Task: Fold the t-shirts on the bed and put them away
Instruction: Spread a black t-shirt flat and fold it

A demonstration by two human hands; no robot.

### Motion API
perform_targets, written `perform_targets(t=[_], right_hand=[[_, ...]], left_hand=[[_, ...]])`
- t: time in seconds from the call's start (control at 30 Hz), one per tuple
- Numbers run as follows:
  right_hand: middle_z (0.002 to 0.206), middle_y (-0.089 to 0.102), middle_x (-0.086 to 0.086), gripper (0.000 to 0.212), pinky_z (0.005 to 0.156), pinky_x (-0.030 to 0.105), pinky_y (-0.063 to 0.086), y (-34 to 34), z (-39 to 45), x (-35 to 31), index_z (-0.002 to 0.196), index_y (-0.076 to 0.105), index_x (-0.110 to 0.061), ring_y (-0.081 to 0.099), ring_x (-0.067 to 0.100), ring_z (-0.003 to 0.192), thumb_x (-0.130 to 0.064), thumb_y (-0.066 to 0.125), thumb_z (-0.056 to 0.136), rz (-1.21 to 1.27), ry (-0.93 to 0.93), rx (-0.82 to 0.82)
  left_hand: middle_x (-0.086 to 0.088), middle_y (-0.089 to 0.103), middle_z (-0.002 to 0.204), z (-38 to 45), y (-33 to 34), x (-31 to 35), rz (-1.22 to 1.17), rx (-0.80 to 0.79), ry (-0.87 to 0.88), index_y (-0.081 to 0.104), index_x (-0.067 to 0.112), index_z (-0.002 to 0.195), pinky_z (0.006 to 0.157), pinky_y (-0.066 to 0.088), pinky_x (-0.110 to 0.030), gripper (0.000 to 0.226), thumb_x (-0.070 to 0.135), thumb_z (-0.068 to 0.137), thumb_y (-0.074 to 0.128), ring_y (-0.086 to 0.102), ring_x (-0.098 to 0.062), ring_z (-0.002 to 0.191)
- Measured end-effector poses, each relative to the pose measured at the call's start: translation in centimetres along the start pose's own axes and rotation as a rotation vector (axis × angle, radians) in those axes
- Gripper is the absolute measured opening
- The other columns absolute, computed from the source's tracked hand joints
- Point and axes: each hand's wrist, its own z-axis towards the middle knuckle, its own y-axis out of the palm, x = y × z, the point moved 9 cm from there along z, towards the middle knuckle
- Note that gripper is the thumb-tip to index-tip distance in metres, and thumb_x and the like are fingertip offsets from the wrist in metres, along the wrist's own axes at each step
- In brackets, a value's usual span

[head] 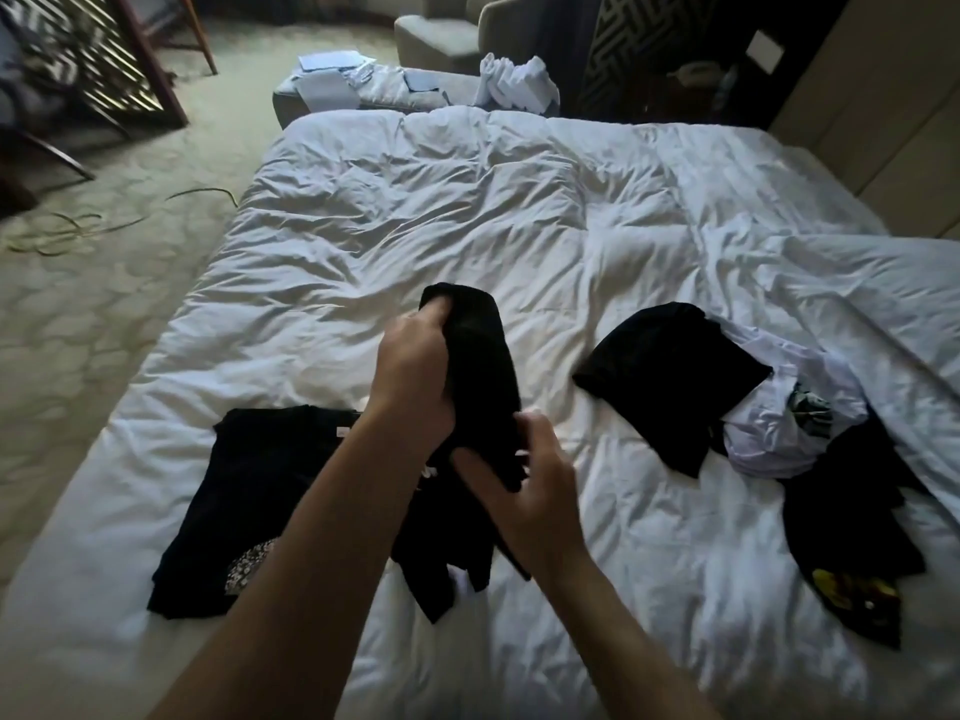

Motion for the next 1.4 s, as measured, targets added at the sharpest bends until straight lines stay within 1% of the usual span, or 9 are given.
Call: perform_targets(t=[0.13,0.3,0.5,0.7,0.77,0.87,0.97,1.13,1.4], right_hand=[[0.118,0.052,0.001,0.083,0.094,0.032,0.045,1.0,0.5,2.6,0.124,0.050,-0.011,0.051,0.019,0.114,-0.059,0.081,0.064,-0.118,0.056,0.060],[0.075,0.064,0.004,0.020,0.067,0.037,0.047,2.3,0.0,9.3,0.088,0.061,-0.007,0.059,0.023,0.077,-0.020,0.075,0.084,0.410,0.491,-0.175],[0.079,0.061,0.010,0.010,0.066,0.030,0.045,-1.2,3.9,4.3,0.087,0.065,-0.012,0.055,0.021,0.075,-0.002,0.064,0.091,0.672,0.332,-0.298],[0.071,0.064,0.005,0.022,0.056,0.020,0.051,-5.0,8.1,-0.6,0.096,0.061,-0.011,0.061,0.012,0.061,0.009,0.056,0.089,0.720,0.285,-0.450],[0.069,0.066,0.004,0.023,0.057,0.020,0.054,-5.2,9.2,-1.6,0.094,0.062,-0.012,0.064,0.012,0.059,0.010,0.056,0.089,0.657,0.273,-0.519],[0.084,0.069,0.012,0.024,0.069,0.026,0.056,-4.6,10.0,-3.8,0.097,0.065,-0.010,0.066,0.020,0.072,0.011,0.059,0.087,0.613,0.224,-0.649],[0.094,0.069,0.014,0.021,0.074,0.027,0.052,-3.6,10.1,-5.9,0.105,0.064,-0.002,0.063,0.025,0.082,0.010,0.060,0.087,0.471,0.124,-0.793],[0.093,0.069,0.012,0.025,0.071,0.022,0.051,-3.6,10.2,-6.4,0.098,0.065,-0.009,0.061,0.023,0.082,0.013,0.060,0.085,0.326,0.106,-0.886],[0.094,0.072,0.010,0.026,0.071,0.022,0.053,-6.1,10.3,-2.7,0.108,0.066,-0.002,0.066,0.018,0.081,0.001,0.073,0.082,0.171,0.219,-0.865]], left_hand=[[-0.013,0.070,0.106,1.5,-1.3,0.3,-0.130,0.095,-0.016,0.063,0.004,0.125,0.054,0.052,-0.022,0.036,0.022,0.094,0.058,0.069,-0.020,0.079],[-0.008,0.068,0.089,1.6,-3.4,0.9,-0.327,0.142,-0.021,0.062,0.004,0.127,0.051,0.054,-0.024,0.035,0.020,0.100,0.047,0.067,-0.018,0.071],[-0.004,0.066,0.062,1.9,-9.6,0.6,-0.312,0.297,0.039,0.062,0.007,0.102,0.049,0.053,-0.024,0.011,0.009,0.097,0.051,0.066,-0.014,0.053],[-0.014,0.062,0.081,1.2,-13.3,-1.4,-0.166,0.361,-0.007,0.062,0.000,0.101,0.053,0.057,-0.028,0.011,0.004,0.093,0.056,0.067,-0.019,0.061],[-0.020,0.064,0.094,0.5,-13.3,-1.7,-0.038,0.401,0.002,0.058,-0.007,0.118,0.058,0.059,-0.029,0.028,0.008,0.094,0.058,0.069,-0.022,0.070],[-0.023,0.044,0.142,-0.5,-11.6,1.0,0.701,0.470,0.228,0.034,0.002,0.145,0.108,0.041,-0.037,0.081,0.040,0.085,0.074,0.048,-0.032,0.129],[-0.001,0.020,0.162,-1.5,-2.6,3.3,0.907,-0.057,0.596,0.024,0.027,0.155,0.122,0.013,-0.028,0.103,0.058,0.070,0.074,0.013,-0.014,0.151],[-0.008,0.067,0.107,-3.3,6.1,2.7,0.760,-0.799,0.369,0.057,0.005,0.131,0.086,0.049,-0.022,0.048,0.005,0.085,0.072,0.061,-0.010,0.099],[0.009,0.048,0.056,-1.0,3.5,5.3,0.966,-0.563,0.533,0.075,0.024,0.088,0.052,0.034,-0.022,0.010,0.030,0.090,0.067,0.042,-0.006,0.050]])
